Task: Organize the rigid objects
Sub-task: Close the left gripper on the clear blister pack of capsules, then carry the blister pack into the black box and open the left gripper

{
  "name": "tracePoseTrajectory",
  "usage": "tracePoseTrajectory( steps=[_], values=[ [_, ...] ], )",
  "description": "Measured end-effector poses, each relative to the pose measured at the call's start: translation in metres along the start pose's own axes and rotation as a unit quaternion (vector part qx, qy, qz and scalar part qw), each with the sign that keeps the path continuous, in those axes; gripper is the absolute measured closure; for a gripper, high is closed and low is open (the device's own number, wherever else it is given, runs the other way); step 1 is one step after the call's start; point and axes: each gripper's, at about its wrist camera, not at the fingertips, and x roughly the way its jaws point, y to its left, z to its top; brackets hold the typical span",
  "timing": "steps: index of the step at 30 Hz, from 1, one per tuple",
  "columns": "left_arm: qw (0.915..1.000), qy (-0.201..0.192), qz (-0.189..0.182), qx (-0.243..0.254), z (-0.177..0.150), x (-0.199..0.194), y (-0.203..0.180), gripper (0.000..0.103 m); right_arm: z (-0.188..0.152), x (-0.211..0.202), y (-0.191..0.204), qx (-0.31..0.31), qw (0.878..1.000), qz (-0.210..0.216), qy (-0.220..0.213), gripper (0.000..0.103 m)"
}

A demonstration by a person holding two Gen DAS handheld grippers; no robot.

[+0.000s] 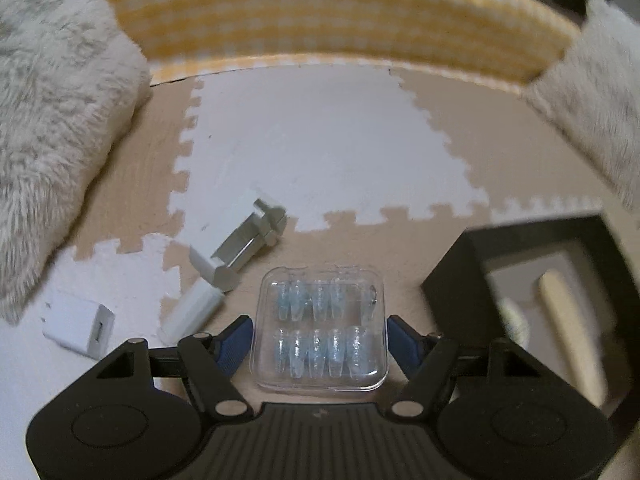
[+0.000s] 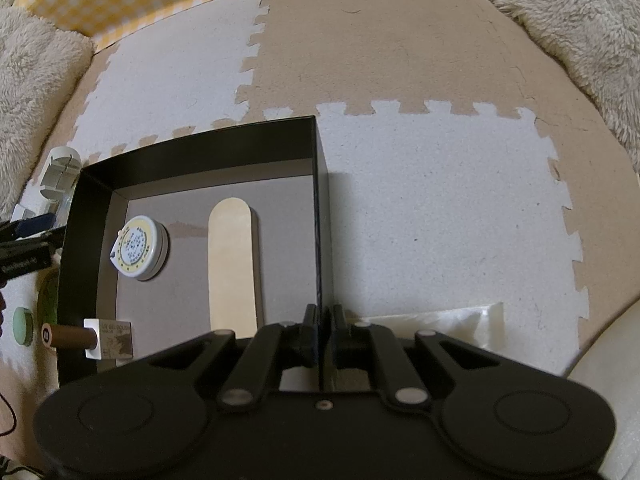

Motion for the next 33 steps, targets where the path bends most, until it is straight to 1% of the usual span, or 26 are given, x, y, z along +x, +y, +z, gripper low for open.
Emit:
tracePoseTrajectory(
  steps=[5,8,12,16,20,23,26,29,30,33],
  values=[
    [0.9988,-0.033,-0.023,-0.029,0.009,-0.032,-0.013,0.03,0.0,0.0,0.0,-0.003,1.0,-0.002,0.0,0.097],
    [0.9967,-0.055,-0.03,-0.052,0.014,-0.052,-0.023,0.03,0.0,0.0,0.0,-0.003,1.0,-0.002,0.0,0.097],
    [0.9927,-0.072,-0.057,-0.078,0.015,-0.076,-0.041,0.03,0.0,0.0,0.0,-0.003,1.0,-0.003,0.0,0.097],
    [0.9897,-0.077,-0.089,-0.082,0.009,-0.092,-0.065,0.03,0.0,0.0,0.0,-0.004,1.0,-0.003,0.0,0.097],
    [0.9877,-0.082,-0.118,-0.063,0.001,-0.105,-0.091,0.03,0.0,0.0,0.001,-0.004,1.0,-0.003,0.0,0.097],
    [0.9864,-0.083,-0.141,-0.017,-0.005,-0.107,-0.11,0.03,0.0,0.0,0.001,-0.004,1.0,-0.003,0.0,0.097],
    [0.9829,-0.099,-0.139,0.069,-0.01,-0.103,-0.129,0.03,0.0,0.0,0.001,-0.004,1.0,-0.003,0.0,0.097],
    [0.9723,-0.105,-0.134,0.16,-0.017,-0.094,-0.14,0.03,0.0,0.0,0.001,-0.005,1.0,-0.004,0.0,0.097],
    [0.9666,-0.103,-0.136,0.191,-0.019,-0.09,-0.142,0.03,0.0,0.0,0.001,-0.005,1.0,-0.004,0.0,0.097],
    [0.9512,-0.092,-0.147,0.256,-0.024,-0.08,-0.145,0.03,-0.001,0.0,0.002,-0.005,1.0,-0.004,0.0,0.097]
  ],
)
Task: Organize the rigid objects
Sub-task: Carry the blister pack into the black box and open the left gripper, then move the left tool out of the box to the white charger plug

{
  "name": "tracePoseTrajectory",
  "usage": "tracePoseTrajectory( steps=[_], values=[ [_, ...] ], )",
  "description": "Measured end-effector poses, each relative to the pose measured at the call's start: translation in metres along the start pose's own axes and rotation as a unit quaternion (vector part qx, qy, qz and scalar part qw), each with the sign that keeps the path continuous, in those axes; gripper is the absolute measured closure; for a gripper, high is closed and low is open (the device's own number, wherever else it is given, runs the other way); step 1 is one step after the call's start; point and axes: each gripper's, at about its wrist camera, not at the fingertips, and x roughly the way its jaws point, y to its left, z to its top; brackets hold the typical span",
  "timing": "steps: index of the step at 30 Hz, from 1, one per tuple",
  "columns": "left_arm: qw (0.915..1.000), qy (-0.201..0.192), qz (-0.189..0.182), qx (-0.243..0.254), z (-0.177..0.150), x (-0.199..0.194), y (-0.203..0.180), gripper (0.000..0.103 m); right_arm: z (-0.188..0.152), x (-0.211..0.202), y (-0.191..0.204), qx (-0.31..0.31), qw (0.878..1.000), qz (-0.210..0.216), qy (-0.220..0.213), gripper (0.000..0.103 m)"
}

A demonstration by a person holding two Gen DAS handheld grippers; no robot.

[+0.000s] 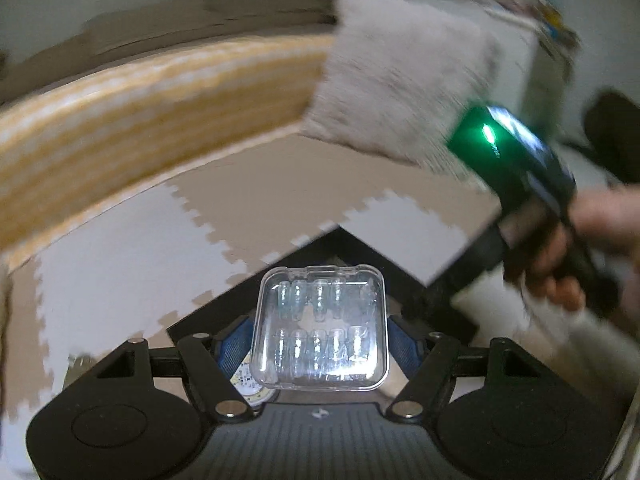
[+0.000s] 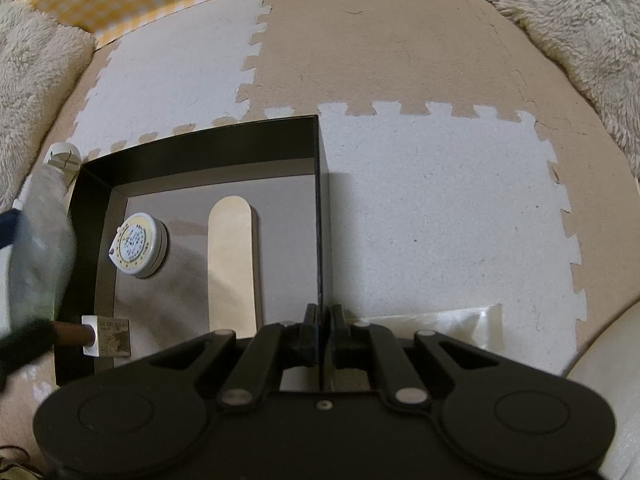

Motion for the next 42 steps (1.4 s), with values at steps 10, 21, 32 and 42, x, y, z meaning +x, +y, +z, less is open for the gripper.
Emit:
tracePoseTrajectory(
  steps=[10,21,32,42],
  values=[
    [0.9882,0.049,-0.089,0.114,-0.018,0.021,0.003,0.03,0.0,0.0,-0.001,-0.001,1.0,-0.001,0.0,0.097],
    [0.9886,0.091,-0.107,0.055,-0.02,0.032,0.02,0.011,0.0,0.0,0.0,-0.002,1.0,-0.001,0.0,0.097],
    [0.9878,0.109,-0.109,0.023,-0.014,0.025,0.015,0.011,0.0,0.0,0.0,-0.001,1.0,-0.001,0.0,0.097],
    [0.9903,0.093,-0.099,0.029,-0.005,0.004,0.003,0.005,-0.001,0.0,0.0,-0.001,1.0,-0.001,0.0,0.097]
  ],
)
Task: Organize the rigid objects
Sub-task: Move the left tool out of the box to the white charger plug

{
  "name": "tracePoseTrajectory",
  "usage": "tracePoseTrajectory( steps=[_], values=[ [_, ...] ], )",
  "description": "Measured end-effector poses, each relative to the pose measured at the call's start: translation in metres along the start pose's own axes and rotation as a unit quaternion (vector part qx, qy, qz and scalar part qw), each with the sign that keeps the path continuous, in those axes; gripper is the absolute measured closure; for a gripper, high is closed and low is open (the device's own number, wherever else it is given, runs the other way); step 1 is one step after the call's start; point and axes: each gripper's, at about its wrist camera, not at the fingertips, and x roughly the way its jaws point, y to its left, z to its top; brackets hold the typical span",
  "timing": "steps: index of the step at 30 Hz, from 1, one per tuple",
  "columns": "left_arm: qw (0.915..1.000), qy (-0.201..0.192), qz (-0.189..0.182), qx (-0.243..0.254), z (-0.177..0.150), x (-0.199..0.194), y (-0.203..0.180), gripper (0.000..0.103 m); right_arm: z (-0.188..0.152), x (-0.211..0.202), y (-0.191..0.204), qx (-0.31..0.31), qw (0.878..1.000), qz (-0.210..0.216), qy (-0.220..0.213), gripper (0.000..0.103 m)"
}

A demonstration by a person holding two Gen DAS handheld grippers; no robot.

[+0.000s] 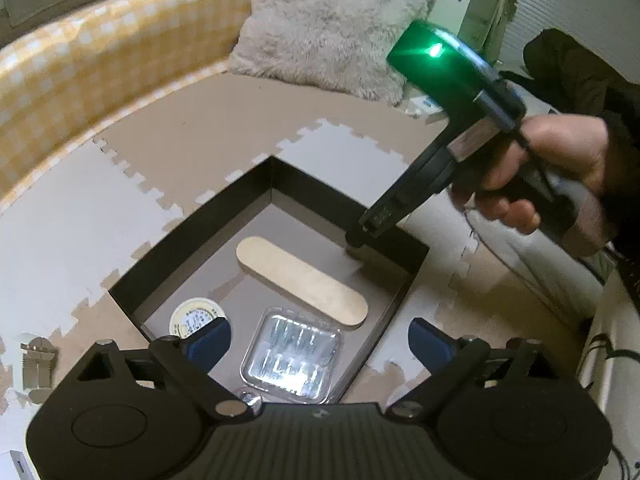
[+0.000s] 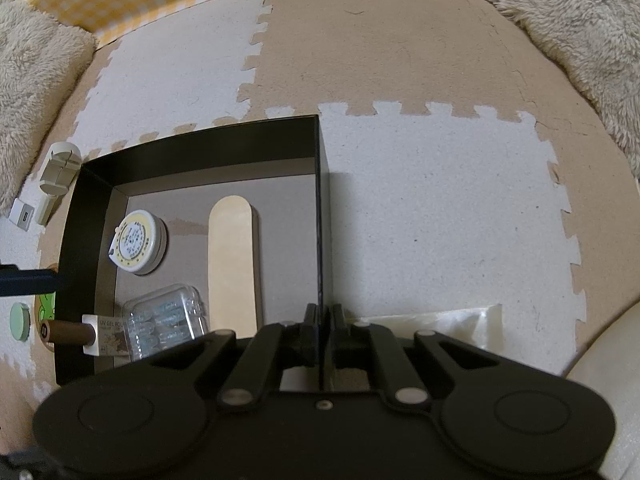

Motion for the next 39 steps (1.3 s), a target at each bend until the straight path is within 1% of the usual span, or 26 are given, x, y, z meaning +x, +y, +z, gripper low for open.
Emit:
tracePoseTrajectory(
  steps=[1,4,8,12,17,19,22,24,26,31,33,35,39],
  values=[
    [1.0,-0.005,0.001,0.0,0.001,-0.004,-0.001,0.003,0.0,0.0,-0.001,0.0,1.0,0.0,0.0,0.097],
    [0.9996,-0.025,0.013,-0.004,0.003,-0.017,-0.004,0.0,0.0,0.0,0.0,0.0,1.0,0.0,0.0,0.097],
    [0.9974,-0.056,0.038,-0.026,0.007,-0.039,-0.001,0.0,0.0,0.0,0.001,-0.001,1.0,-0.001,0.0,0.097],
    [0.9922,-0.084,0.08,-0.044,0.01,-0.06,0.007,0.0,0.0,0.0,0.001,-0.002,1.0,-0.001,0.0,0.097],
    [0.9821,-0.106,0.139,-0.07,0.009,-0.079,0.029,0.0,0.0,0.0,0.001,-0.002,1.0,-0.001,0.0,0.097],
    [0.9769,-0.107,0.167,-0.08,0.007,-0.084,0.041,0.0,0.0,0.0,0.001,-0.002,1.0,-0.001,0.0,0.097],
    [0.9708,-0.105,0.201,-0.079,0.002,-0.091,0.058,0.0,0.0,0.0,0.0,-0.002,1.0,-0.001,0.0,0.097],
    [0.9665,-0.097,0.222,-0.083,-0.006,-0.094,0.072,0.0,0.0,0.0,0.001,-0.002,1.0,-0.001,0.0,0.097],
    [0.9611,-0.091,0.242,-0.098,-0.016,-0.097,0.087,0.0,0.0,0.0,0.001,-0.003,1.0,-0.002,0.0,0.097],
    [0.9413,-0.07,0.293,-0.153,-0.04,-0.098,0.136,0.0,0.0,0.0,0.0,-0.004,1.0,-0.003,0.0,0.098],
    [0.9358,-0.063,0.306,-0.164,-0.051,-0.099,0.152,0.0,0.0,0.0,0.001,-0.006,1.0,-0.004,0.0,0.098],
    [0.9322,-0.055,0.312,-0.175,-0.063,-0.098,0.167,0.0,0.0,0.0,0.001,-0.006,1.0,-0.004,0.0,0.098],
    [0.9301,-0.039,0.295,-0.215,-0.087,-0.096,0.197,0.0,0.0,0.001,0.002,-0.007,1.0,-0.005,0.001,0.098]
  ],
)
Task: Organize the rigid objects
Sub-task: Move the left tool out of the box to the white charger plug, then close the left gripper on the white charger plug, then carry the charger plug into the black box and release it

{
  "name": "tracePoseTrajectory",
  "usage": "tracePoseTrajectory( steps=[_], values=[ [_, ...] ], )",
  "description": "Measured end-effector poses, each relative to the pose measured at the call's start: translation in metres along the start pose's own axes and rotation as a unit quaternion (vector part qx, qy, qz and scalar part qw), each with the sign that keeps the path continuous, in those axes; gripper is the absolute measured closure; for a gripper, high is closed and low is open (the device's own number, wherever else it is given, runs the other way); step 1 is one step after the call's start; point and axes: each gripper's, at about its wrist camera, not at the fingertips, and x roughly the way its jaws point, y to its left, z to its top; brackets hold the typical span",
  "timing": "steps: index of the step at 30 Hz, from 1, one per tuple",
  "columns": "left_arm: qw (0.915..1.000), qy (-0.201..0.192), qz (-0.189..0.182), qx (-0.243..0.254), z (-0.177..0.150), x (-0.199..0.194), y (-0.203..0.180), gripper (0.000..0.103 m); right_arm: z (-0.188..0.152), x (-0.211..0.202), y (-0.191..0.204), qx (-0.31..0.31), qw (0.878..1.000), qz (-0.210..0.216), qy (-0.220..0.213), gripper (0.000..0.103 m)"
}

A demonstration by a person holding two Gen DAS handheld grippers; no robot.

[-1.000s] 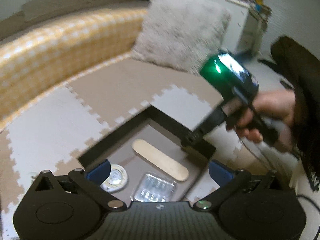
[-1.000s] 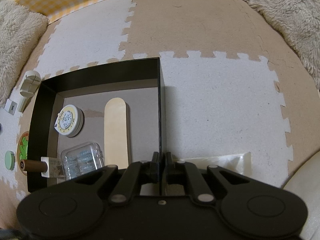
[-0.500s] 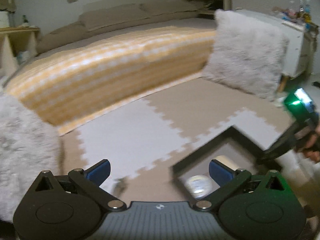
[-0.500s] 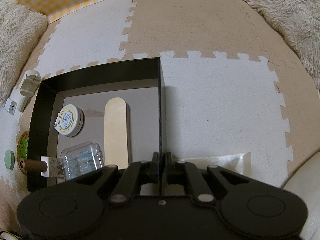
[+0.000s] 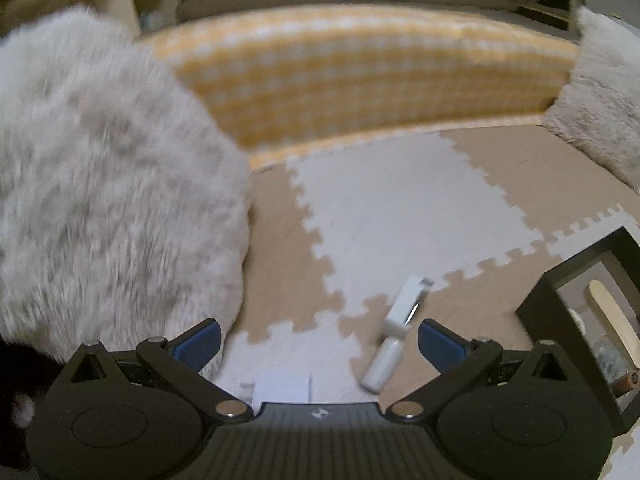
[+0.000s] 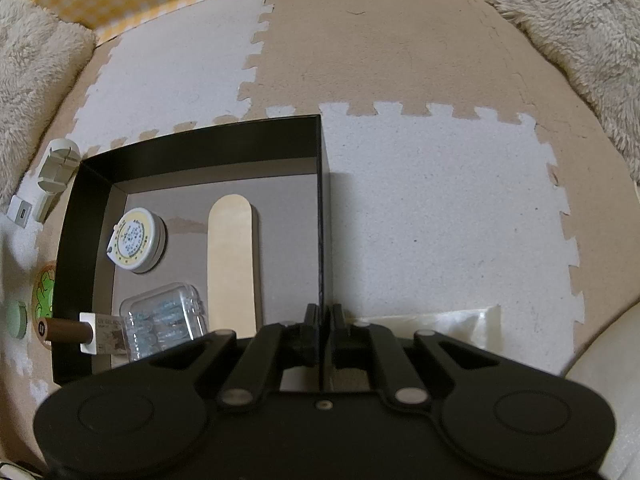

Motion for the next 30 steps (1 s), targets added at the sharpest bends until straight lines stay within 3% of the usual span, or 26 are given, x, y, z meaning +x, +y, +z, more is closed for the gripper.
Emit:
tracePoseTrajectory(
  steps=[13,17,20,21,22,24,30],
  values=[
    [0.9957,0.077,0.04,-0.031,-0.038,0.061,0.031,0.0,0.001,0.003,0.002,-0.005,1.0,-0.005,0.005,0.098],
    [0.9966,0.066,0.044,-0.023,-0.043,0.067,0.033,0.0,0.0,0.003,0.002,-0.005,1.0,-0.004,0.005,0.098],
    [0.997,0.061,0.041,-0.025,-0.041,0.07,0.035,0.013,0.0,0.004,0.002,-0.005,1.0,-0.004,0.006,0.098],
    [0.9965,0.067,0.04,-0.032,-0.041,0.072,0.037,0.026,0.0,0.004,0.002,-0.005,1.0,-0.004,0.006,0.098],
    [0.9961,0.072,0.036,-0.036,-0.041,0.073,0.037,0.033,0.0,0.004,0.002,-0.006,1.0,-0.004,0.006,0.098],
    [0.9957,0.082,0.026,-0.033,-0.041,0.077,0.036,0.039,0.0,0.004,0.003,-0.006,1.0,-0.005,0.007,0.098],
    [0.9946,0.096,0.019,-0.032,-0.044,0.077,0.036,0.041,0.001,0.005,0.003,-0.007,1.0,-0.006,0.007,0.098]
  ],
)
